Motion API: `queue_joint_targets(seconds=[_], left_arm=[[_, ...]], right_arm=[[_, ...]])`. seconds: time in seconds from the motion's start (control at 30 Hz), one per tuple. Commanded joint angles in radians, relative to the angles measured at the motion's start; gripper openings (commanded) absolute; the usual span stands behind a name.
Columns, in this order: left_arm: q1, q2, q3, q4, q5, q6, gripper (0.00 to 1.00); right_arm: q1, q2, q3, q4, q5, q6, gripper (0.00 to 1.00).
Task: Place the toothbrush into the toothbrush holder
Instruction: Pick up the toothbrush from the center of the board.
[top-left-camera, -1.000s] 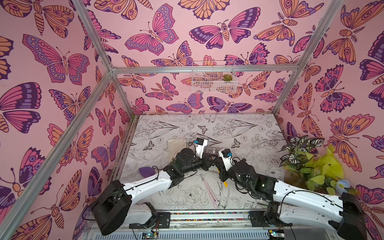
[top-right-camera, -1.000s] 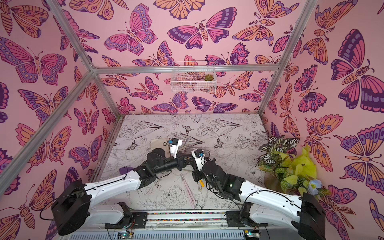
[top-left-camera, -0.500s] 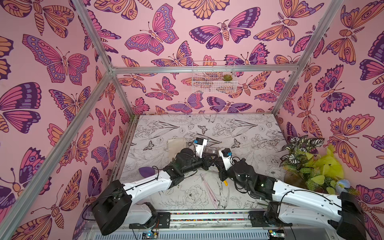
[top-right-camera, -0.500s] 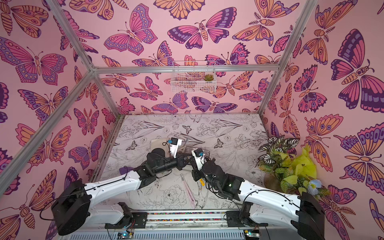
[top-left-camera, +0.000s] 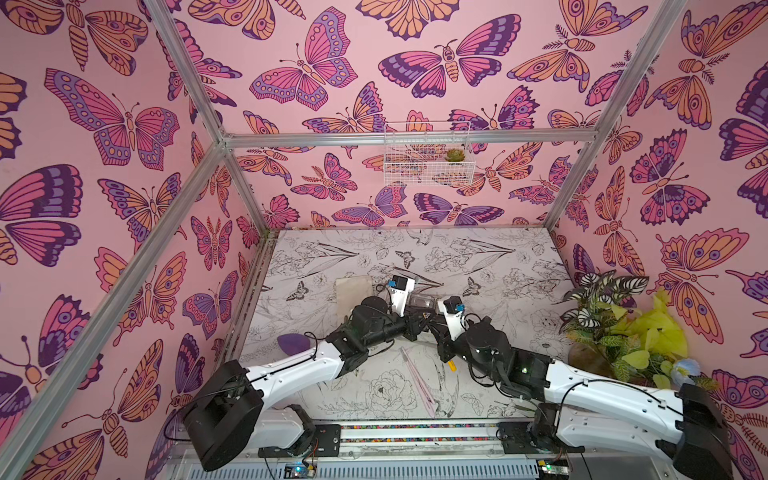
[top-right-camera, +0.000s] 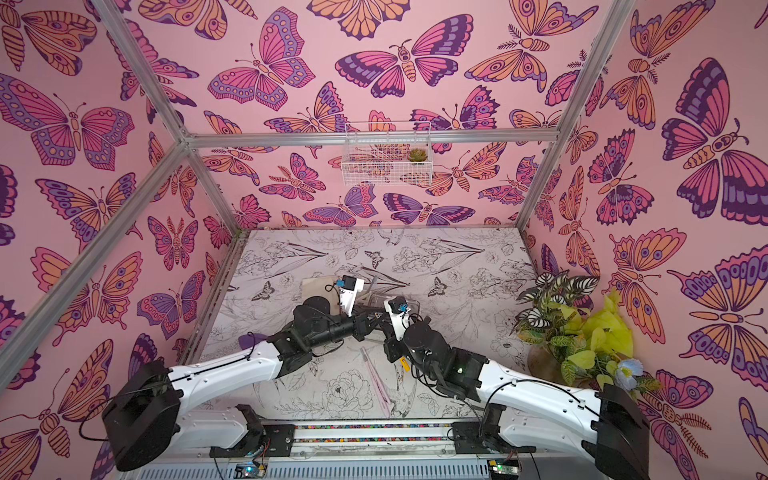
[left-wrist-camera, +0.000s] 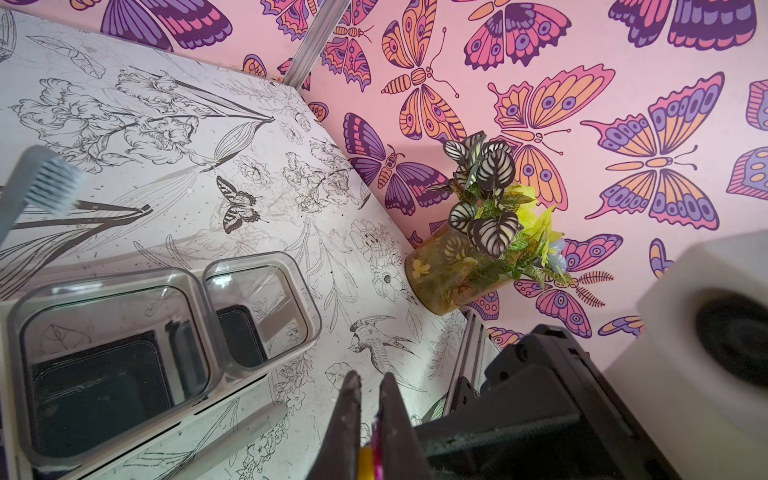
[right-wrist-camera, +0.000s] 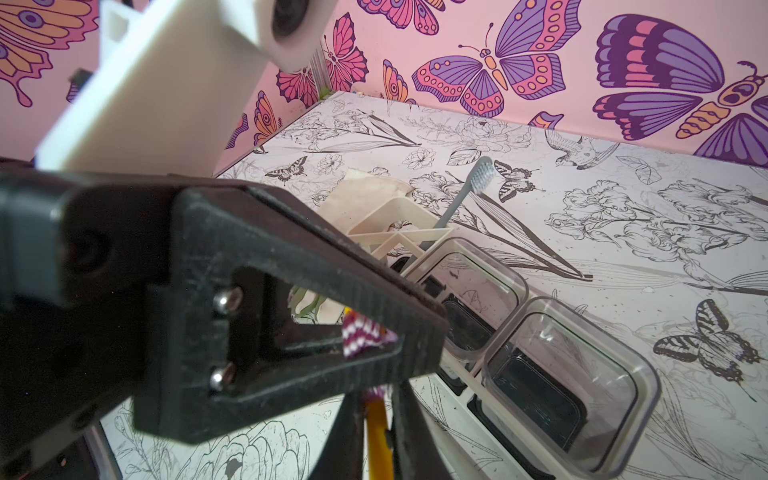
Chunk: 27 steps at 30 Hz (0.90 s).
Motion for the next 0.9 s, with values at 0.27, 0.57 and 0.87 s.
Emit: queue_joint_targets(seconds=[0.27,0.57,0.87], left_arm=[[-0.009,-0.052,0.012,-0.070,0.004,0.048,0.00],[-0.009,-0.061,0.036,-0.122,-0.026,0.086,0.00],[-0.009,-0.060,0.046,-0.124,-0.044,0.087,0.00]], right_arm=[[-0.006,-0.028,-0.018,0.032,0.030,0.026,0.16],[-0.007,-0.073,-0.048,0.000,0.042,0.043,0.16],[-0.006,-0.110,-0.063,-0.031,0.066,0.034,0.17]])
